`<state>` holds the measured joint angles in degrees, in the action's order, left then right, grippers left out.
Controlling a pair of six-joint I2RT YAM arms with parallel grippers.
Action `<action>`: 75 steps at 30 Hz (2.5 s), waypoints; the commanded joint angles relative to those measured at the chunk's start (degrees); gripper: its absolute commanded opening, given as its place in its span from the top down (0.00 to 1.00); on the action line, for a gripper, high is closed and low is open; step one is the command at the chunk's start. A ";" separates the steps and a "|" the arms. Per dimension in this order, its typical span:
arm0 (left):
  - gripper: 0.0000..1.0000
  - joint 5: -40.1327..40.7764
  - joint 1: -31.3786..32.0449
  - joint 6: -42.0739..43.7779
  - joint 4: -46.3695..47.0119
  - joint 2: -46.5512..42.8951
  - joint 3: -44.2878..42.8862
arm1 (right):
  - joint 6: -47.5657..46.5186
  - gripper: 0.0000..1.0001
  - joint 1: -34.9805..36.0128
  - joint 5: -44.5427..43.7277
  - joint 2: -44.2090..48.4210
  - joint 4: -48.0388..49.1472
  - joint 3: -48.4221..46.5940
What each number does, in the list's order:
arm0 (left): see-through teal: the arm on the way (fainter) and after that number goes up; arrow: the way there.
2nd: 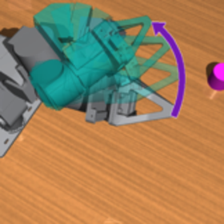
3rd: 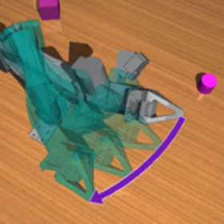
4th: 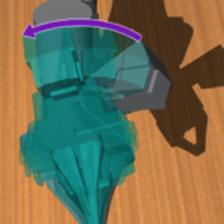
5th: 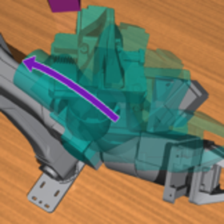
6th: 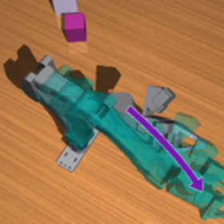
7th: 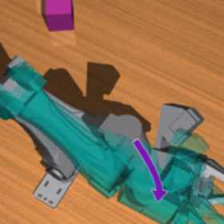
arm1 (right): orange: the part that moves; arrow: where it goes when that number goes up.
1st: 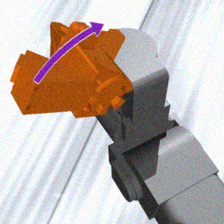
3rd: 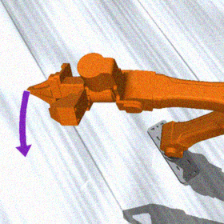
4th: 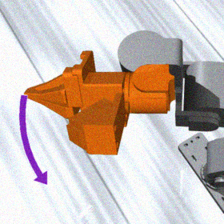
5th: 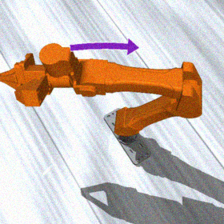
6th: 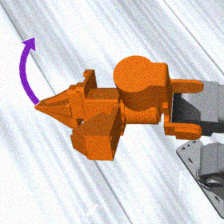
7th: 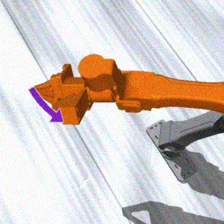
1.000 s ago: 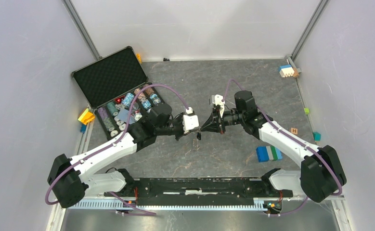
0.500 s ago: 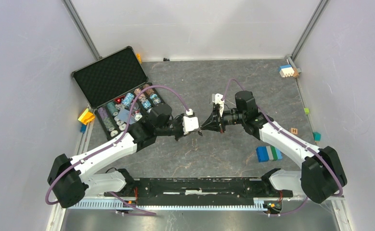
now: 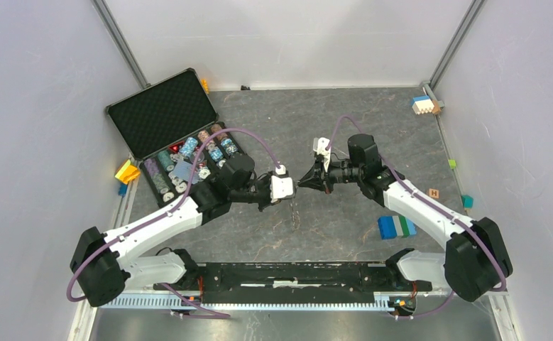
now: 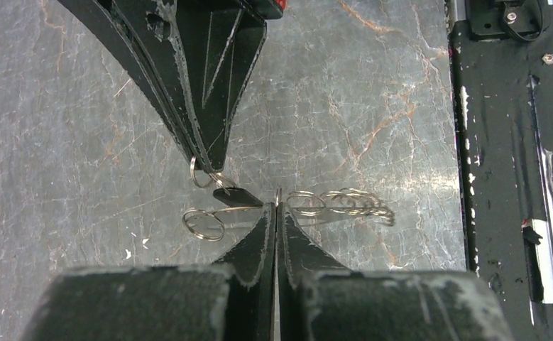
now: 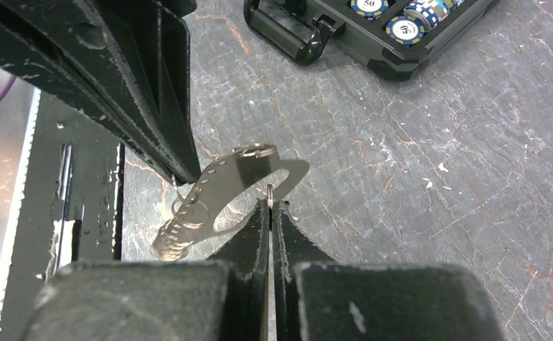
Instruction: Put the keys on the keyring
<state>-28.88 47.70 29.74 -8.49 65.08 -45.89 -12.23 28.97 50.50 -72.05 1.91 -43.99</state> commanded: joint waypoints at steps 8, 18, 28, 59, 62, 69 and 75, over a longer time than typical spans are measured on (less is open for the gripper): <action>0.98 -8.72 0.11 21.32 -6.75 -4.40 3.21 | -25.04 1.00 -0.23 4.18 6.45 -17.03 -0.98; 0.98 -16.82 0.02 39.79 -18.97 -3.30 1.40 | -30.95 1.00 2.11 9.22 7.74 -21.83 -0.92; 0.98 -17.86 -0.46 40.54 -20.88 -1.67 -0.54 | -26.60 1.00 10.87 2.32 8.66 -17.43 -0.19; 0.98 -15.88 -3.76 18.49 -5.41 0.34 0.84 | -21.42 1.00 13.63 -6.66 7.41 -11.41 1.98; 0.98 -15.17 -3.76 17.65 -4.78 0.43 0.94 | -23.46 1.00 13.65 -8.27 7.89 -13.47 1.58; 0.98 -14.88 -3.76 17.89 -5.13 -0.11 0.81 | -26.29 1.00 13.66 -11.70 9.50 -15.88 1.88; 0.98 -14.84 -3.76 17.60 -5.31 0.64 0.71 | -26.29 1.00 13.63 -9.79 10.03 -16.27 1.03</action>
<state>-43.53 44.05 49.54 -16.08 65.43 -44.82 -37.47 42.28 39.92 -63.26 -14.35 -41.74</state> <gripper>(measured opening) 0.033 0.010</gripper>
